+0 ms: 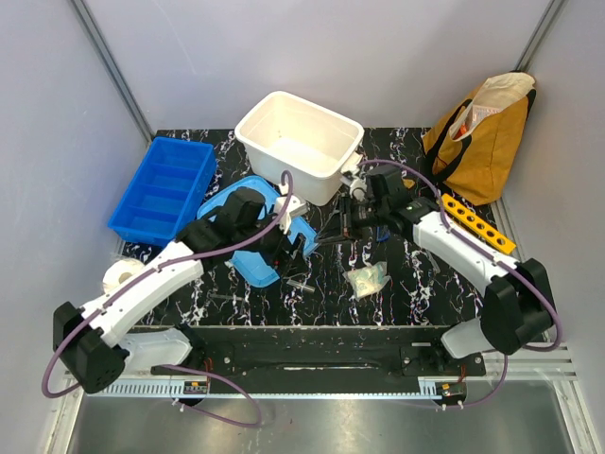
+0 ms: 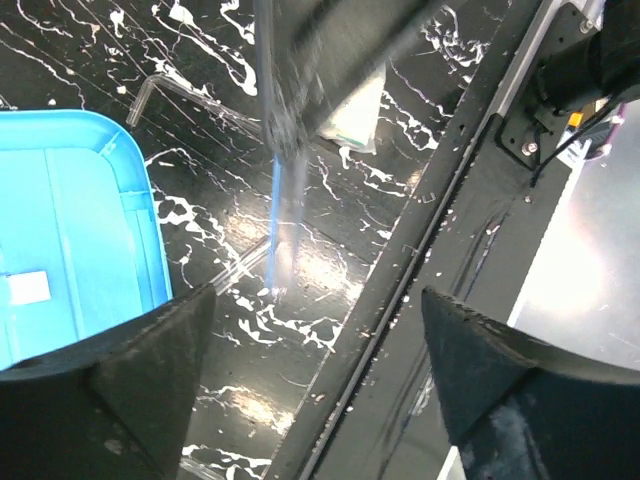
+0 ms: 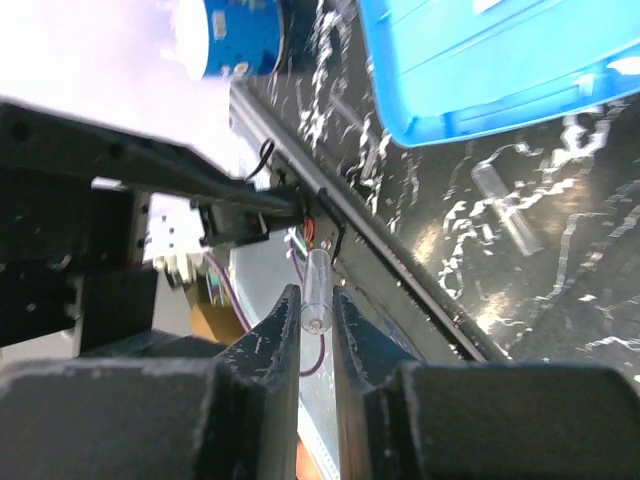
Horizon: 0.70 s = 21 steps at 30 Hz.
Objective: Organize the chemistry lab equipment
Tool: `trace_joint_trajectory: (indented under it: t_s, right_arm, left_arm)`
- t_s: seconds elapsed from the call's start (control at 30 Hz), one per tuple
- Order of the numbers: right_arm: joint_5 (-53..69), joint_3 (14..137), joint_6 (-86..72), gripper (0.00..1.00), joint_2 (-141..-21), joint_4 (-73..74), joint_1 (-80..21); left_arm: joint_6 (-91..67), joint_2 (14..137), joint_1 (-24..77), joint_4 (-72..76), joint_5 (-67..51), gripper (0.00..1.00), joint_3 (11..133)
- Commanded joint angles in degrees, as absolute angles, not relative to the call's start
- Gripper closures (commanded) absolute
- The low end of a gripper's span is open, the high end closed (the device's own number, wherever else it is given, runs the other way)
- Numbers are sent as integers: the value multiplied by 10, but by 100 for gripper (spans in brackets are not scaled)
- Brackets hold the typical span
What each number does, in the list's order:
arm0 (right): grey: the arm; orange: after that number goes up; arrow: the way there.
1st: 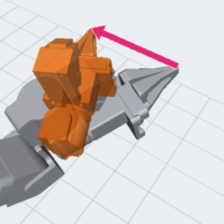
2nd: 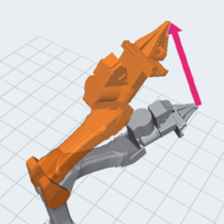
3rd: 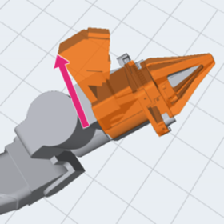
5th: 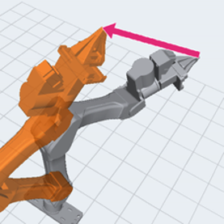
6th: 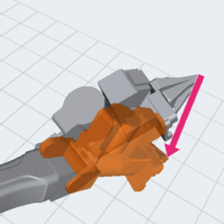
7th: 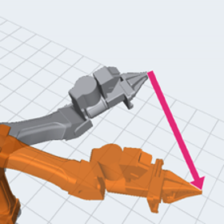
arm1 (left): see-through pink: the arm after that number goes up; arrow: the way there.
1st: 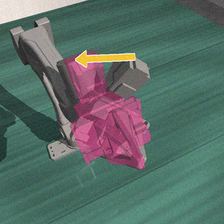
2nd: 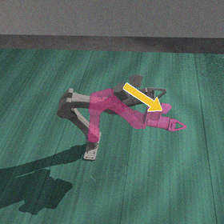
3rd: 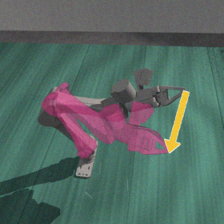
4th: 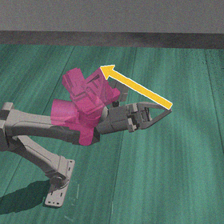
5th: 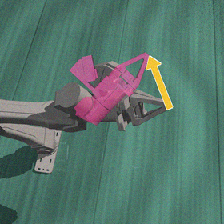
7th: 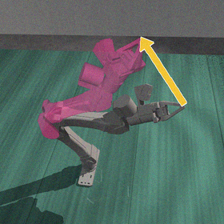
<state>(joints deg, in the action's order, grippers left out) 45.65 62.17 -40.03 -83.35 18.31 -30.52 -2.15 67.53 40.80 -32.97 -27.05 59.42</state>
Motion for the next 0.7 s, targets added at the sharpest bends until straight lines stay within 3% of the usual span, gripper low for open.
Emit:
trace_joint_trajectory:
  t_s: [0.0, 0.2, 0.33, 0.47, 0.67]
  right_arm:
    - [403, 606, -426, 88, -782, 190, -230]
    - [232, 674, -351, 87, -730, 348, -171]
    - [-20, 753, -302, 87, -727, 481, -163]
    - [-197, 815, -282, 85, -742, 562, -156]
    - [-310, 850, -260, 84, -784, 588, -112]
  left_arm:
    - [-32, 620, 409, -308, -247, 3, 599]
    - [-57, 549, 409, -309, -155, 1, 565]
    - [-68, 494, 409, -301, -77, 1, 527]
    - [-88, 461, 409, -283, -39, 1, 503]
    - [-102, 452, 409, -287, -30, 1, 508]
